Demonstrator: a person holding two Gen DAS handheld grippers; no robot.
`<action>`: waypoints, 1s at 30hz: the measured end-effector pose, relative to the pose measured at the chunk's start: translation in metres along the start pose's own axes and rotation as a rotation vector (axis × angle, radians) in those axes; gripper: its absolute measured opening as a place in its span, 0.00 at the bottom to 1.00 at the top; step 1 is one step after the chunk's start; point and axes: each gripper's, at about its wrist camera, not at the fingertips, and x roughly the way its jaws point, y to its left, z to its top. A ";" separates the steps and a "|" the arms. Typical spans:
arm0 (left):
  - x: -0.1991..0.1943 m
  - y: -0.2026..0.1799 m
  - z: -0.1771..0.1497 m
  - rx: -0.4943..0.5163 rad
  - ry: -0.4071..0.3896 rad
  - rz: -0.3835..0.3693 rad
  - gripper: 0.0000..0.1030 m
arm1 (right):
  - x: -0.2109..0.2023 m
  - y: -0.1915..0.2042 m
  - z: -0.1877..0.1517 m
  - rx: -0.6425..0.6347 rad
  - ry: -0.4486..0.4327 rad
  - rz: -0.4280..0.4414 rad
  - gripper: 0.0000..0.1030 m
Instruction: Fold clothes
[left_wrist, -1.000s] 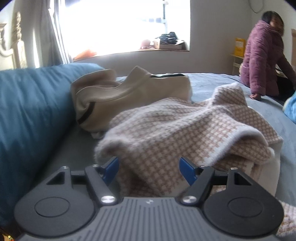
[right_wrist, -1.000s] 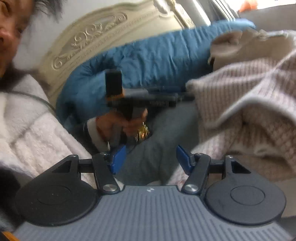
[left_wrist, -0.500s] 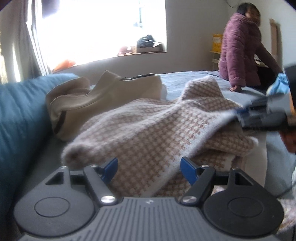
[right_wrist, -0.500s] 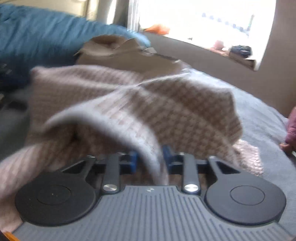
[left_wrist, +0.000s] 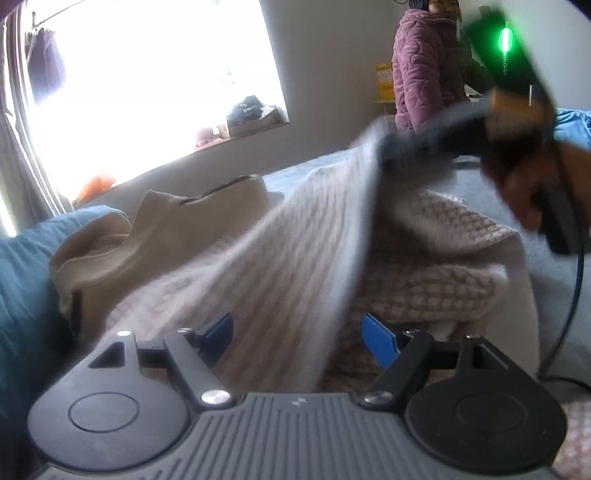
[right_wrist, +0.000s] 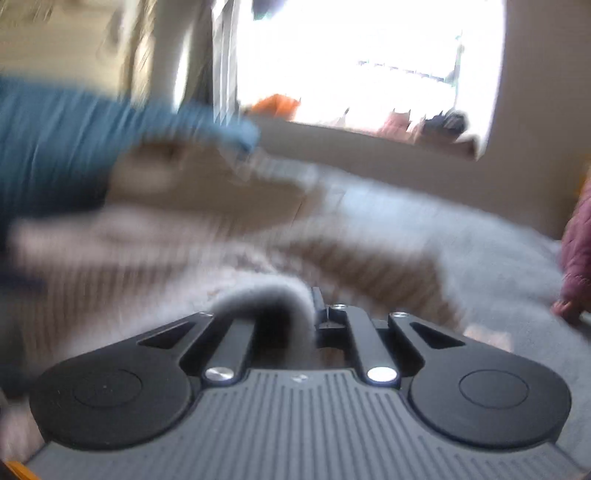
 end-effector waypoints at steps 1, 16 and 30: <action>-0.001 0.002 0.001 -0.013 -0.014 0.011 0.76 | -0.008 0.000 0.012 -0.004 -0.055 -0.014 0.03; -0.074 0.009 0.020 -0.018 -0.256 0.288 0.74 | -0.141 -0.025 0.127 0.012 -0.403 -0.050 0.03; -0.134 0.014 0.032 -0.078 -0.281 0.239 0.13 | -0.243 -0.017 0.166 -0.007 -0.526 -0.053 0.03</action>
